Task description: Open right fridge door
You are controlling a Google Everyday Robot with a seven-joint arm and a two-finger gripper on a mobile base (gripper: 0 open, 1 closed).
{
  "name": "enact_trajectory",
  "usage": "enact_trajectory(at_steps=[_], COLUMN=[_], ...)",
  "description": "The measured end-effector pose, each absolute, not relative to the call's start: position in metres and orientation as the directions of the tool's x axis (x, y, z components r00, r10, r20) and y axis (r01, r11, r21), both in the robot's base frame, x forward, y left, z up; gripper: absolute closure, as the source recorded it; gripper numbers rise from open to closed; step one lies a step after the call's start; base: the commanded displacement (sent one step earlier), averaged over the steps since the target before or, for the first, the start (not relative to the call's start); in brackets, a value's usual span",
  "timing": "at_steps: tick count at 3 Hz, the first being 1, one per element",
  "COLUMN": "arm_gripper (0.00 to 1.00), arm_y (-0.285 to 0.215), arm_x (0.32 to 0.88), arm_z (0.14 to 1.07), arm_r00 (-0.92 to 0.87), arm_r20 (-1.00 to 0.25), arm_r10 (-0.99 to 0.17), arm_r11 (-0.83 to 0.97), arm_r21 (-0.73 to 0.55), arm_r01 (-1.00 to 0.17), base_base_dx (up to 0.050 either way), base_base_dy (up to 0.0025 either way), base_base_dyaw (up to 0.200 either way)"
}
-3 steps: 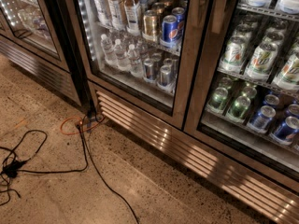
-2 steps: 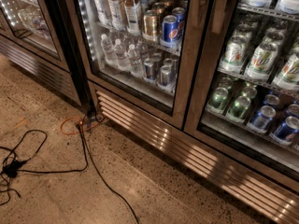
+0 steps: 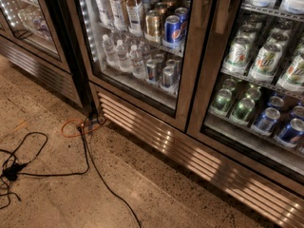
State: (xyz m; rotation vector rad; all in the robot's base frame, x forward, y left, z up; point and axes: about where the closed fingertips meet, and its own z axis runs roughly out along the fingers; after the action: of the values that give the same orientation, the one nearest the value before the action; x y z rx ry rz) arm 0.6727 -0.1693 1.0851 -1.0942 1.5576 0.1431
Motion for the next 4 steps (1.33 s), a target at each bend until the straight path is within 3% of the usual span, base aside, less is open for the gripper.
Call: enact_trajectory(at_steps=[4], arm_gripper=[1.00], arm_y=[-0.1691], arm_x=[0.6696], arm_z=[1.0885], arm_r00=[0.118], arm_r20=[-0.821], arm_r10=[-0.559], arm_r11=[0.528], arm_r21=[-0.462], arm_r01=[-0.712], base_base_dx=[0.000], base_base_dy=[0.00000], base_base_dyaw=[0.000])
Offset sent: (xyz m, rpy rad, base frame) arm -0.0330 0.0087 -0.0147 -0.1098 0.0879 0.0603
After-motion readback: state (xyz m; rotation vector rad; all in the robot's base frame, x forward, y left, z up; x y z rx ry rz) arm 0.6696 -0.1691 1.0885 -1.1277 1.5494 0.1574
